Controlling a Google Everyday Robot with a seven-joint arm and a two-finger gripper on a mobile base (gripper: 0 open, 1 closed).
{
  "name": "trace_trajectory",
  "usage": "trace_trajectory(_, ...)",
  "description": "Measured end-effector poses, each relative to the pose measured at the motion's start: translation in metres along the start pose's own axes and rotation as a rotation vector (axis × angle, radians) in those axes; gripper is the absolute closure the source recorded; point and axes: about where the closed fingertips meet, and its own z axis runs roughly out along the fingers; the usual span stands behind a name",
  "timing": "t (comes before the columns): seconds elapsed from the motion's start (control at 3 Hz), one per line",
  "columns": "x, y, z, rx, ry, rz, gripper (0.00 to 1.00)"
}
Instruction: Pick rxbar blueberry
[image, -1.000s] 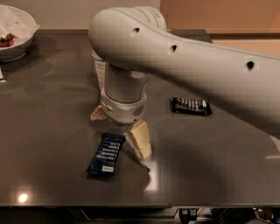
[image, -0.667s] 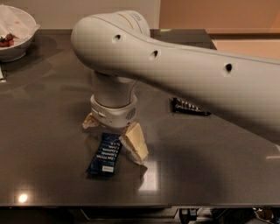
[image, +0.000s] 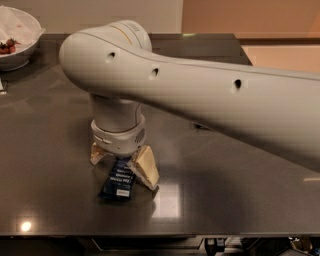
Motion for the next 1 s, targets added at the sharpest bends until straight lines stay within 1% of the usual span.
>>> trace_trajectory(0.33, -0.0042, 0.0017, -0.002, -0.015, 0.007, -0.041, 0.41)
trace_trajectory(1.0, -0.0043, 0.0032, -0.006, -0.021, 0.009, -0.051, 0.88)
